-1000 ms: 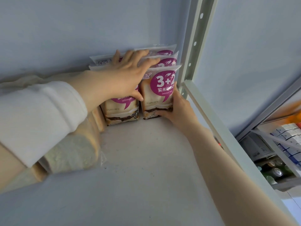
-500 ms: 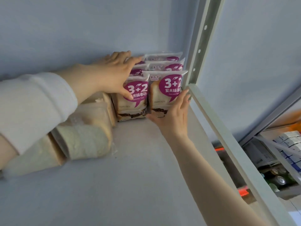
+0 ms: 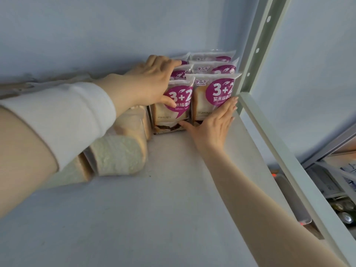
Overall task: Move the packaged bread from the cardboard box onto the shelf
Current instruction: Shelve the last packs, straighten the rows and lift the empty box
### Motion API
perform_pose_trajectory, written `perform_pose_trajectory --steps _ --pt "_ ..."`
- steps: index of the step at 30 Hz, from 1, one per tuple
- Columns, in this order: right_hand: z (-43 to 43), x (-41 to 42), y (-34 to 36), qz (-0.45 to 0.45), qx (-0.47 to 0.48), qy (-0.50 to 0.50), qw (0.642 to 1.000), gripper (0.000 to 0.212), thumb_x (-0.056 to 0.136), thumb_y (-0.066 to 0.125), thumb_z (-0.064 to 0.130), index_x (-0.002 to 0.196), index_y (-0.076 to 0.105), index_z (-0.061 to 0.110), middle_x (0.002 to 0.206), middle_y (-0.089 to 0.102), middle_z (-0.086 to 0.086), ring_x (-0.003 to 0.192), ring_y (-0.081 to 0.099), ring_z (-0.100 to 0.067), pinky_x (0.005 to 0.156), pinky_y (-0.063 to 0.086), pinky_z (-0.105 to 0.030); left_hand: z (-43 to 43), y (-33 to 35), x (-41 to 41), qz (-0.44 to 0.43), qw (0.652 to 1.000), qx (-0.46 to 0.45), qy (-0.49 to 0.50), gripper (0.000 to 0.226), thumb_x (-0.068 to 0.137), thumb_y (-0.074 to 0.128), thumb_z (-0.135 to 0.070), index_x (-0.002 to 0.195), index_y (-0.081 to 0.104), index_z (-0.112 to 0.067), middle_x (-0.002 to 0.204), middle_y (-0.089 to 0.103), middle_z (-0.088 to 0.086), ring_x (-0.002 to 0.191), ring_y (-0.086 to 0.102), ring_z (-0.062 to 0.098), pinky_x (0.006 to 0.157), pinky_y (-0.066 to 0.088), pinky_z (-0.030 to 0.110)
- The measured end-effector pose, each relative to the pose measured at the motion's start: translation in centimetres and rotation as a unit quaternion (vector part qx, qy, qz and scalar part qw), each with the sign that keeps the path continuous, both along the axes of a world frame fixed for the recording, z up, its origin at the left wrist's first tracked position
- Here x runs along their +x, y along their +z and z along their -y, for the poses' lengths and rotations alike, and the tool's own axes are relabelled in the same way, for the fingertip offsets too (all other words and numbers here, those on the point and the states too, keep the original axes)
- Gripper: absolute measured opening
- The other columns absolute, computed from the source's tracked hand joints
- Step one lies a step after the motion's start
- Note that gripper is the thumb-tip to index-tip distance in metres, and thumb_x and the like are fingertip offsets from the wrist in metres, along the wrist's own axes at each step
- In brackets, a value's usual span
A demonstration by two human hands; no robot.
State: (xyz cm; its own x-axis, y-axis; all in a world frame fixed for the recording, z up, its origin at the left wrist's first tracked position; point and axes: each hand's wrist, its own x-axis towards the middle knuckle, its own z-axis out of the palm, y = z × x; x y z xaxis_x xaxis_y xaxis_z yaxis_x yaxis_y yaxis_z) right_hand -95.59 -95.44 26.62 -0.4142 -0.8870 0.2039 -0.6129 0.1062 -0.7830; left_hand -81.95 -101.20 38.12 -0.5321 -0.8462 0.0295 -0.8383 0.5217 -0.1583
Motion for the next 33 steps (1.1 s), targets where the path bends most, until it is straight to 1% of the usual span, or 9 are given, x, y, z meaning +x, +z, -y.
perform_pose_trajectory --steps 3,6,10,16,20,25,28,30,33 --pt "-0.5 -1.2 0.7 0.001 0.028 0.035 0.999 0.136 0.062 0.082 0.042 0.143 -0.02 0.001 0.156 -0.015 -0.016 0.145 -0.01 -0.03 0.117 -0.004 -0.039 -0.5 0.8 -0.1 0.022 0.999 0.026 0.029 0.109 0.072 0.063 -0.058 0.147 -0.005 -0.019 0.157 -0.001 0.014 0.145 0.0 0.027 0.116 0.007 0.055" --pt "-1.2 -2.3 1.4 -0.003 0.054 0.048 0.997 0.135 0.062 0.082 0.04 0.145 -0.018 0.007 0.157 -0.008 -0.014 0.146 -0.005 -0.029 0.118 0.002 -0.04 -1.5 1.6 -0.1 0.035 0.998 0.019 0.044 0.108 0.072 0.059 -0.062 0.147 -0.007 -0.021 0.158 -0.004 0.01 0.145 -0.002 0.023 0.115 -0.001 0.054" --pt "-2.7 -2.7 3.0 -0.045 0.073 0.037 0.996 0.129 0.066 0.08 0.04 0.146 -0.015 0.008 0.157 -0.003 -0.017 0.145 -0.005 -0.031 0.119 0.003 -0.044 -3.7 2.7 0.5 0.1 0.994 -0.04 0.034 0.093 0.077 0.051 -0.063 0.147 0.01 -0.017 0.157 0.009 0.01 0.145 0.008 0.025 0.115 0.003 0.053" --pt "-7.1 -1.3 7.6 -0.231 0.096 0.042 0.967 0.111 0.075 0.073 0.04 0.148 -0.005 0.011 0.156 -0.008 -0.019 0.144 -0.01 -0.036 0.116 0.002 -0.05 -9.1 4.9 2.2 0.145 0.985 -0.08 0.049 0.077 0.084 0.049 -0.058 0.141 0.029 -0.01 0.15 0.032 0.012 0.14 0.026 0.028 0.114 0.015 0.052" --pt "-11.8 1.2 10.4 -0.303 0.107 0.073 0.944 0.096 0.078 0.072 0.034 0.148 0.009 0.013 0.157 0.004 -0.013 0.145 -0.006 -0.036 0.116 0.008 -0.056 -13.8 6.0 4.7 0.133 0.985 -0.097 0.048 0.062 0.087 0.047 -0.054 0.131 0.041 -0.011 0.13 0.054 0.013 0.121 0.048 0.03 0.108 0.027 0.046" --pt "-18.4 5.1 11.7 -0.355 0.175 0.101 0.913 0.092 0.078 0.07 0.036 0.147 0.015 0.009 0.154 0.018 -0.012 0.145 0.003 -0.031 0.113 0.016 -0.06 -19.5 5.1 8.1 0.118 0.992 -0.037 0.04 0.062 0.085 0.048 -0.055 0.134 0.039 -0.018 0.13 0.054 0.006 0.116 0.053 0.031 0.089 0.043 0.039" --pt "-22.3 6.2 12.2 -0.352 0.215 0.112 0.904 0.08 0.079 0.071 0.035 0.14 0.029 0.006 0.142 0.039 -0.013 0.137 0.03 -0.032 0.107 0.032 -0.051 -23.1 4.3 9.3 0.145 0.985 0.07 0.059 0.063 0.086 0.052 -0.052 0.136 0.04 -0.015 0.13 0.055 0.008 0.115 0.053 0.031 0.097 0.044 0.041" --pt "-25.2 6.2 12.5 -0.34 0.249 0.118 0.899 0.074 0.08 0.07 0.033 0.138 0.032 0.007 0.132 0.05 -0.012 0.124 0.046 -0.032 0.095 0.042 -0.042 -25.7 4.0 9.4 0.191 0.974 0.102 0.062 0.062 0.087 0.05 -0.052 0.134 0.043 -0.012 0.13 0.055 0.007 0.118 0.051 0.029 0.1 0.042 0.04" --pt "-29.7 5.3 13.1 -0.341 0.307 0.124 0.88 0.071 0.082 0.068 0.035 0.138 0.033 0.008 0.126 0.054 -0.012 0.117 0.052 -0.032 0.09 0.045 -0.036 -29.9 3.7 8.2 0.222 0.964 0.135 0.054 0.064 0.088 0.046 -0.054 0.138 0.039 -0.015 0.139 0.046 0.004 0.126 0.044 0.027 0.104 0.037 0.038"
